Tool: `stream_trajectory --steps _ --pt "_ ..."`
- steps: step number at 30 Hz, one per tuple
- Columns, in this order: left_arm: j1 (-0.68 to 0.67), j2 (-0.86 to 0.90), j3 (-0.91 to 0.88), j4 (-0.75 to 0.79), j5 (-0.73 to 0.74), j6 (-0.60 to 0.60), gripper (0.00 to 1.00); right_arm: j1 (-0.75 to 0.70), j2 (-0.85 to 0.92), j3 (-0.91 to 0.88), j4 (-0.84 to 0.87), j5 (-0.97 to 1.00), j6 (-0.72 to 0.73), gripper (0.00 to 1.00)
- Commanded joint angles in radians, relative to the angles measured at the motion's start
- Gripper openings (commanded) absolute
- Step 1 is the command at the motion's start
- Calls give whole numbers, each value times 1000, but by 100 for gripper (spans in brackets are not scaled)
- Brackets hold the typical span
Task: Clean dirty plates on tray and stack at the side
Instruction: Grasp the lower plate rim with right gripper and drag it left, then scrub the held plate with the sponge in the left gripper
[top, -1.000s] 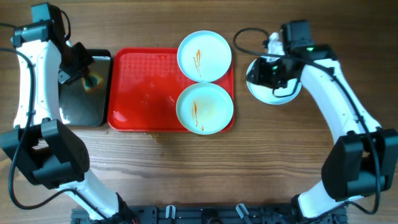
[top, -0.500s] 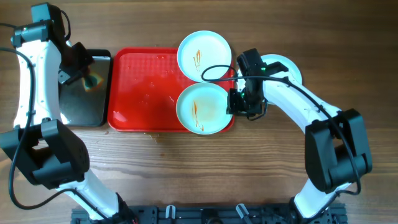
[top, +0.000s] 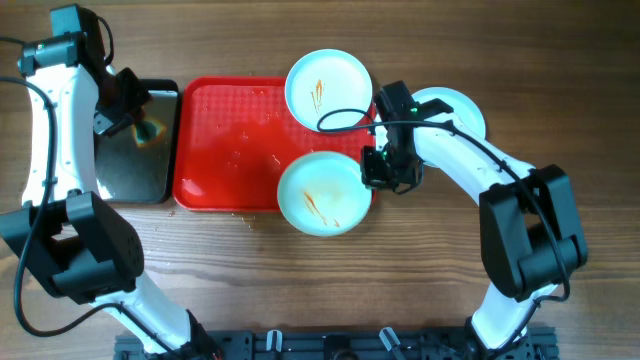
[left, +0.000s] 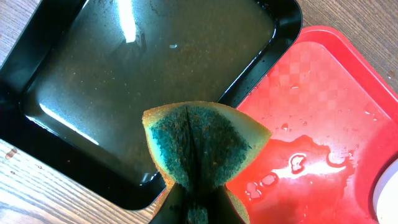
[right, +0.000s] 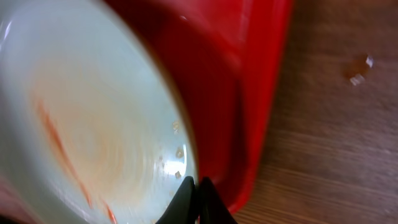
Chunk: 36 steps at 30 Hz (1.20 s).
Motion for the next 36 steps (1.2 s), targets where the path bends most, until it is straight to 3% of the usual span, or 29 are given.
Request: stream_trajectory --steps 1,7,10,11,12,14,19,22,28,32,34,36 --pt "-2 -6 16 3 12 -6 4 76 19 53 105 -55 71 4" --pt "-2 -6 16 3 12 -6 4 293 88 52 487 191 287 4" --pt "-2 -6 16 3 13 -6 4 322 134 52 615 204 333 4" --pt "-2 -6 16 3 13 -6 4 322 138 52 629 205 330 8" --pt "-2 -6 16 3 13 -6 4 316 138 53 644 204 290 23" --pt "-2 -6 16 3 13 -6 4 294 138 63 647 188 222 36" --pt "-2 -5 16 4 14 -37 4 269 171 165 604 120 45 40" --pt "-16 0 16 4 19 -44 4 299 270 273 552 128 52 40" --pt "-80 34 16 17 19 -39 4 313 314 286 517 128 118 39" --pt "-139 86 16 24 19 -7 4 335 314 275 472 166 197 23" --pt "-178 122 16 34 19 36 4 332 314 275 454 185 202 8" --pt "-207 159 16 50 19 59 4 330 314 275 449 185 201 5"
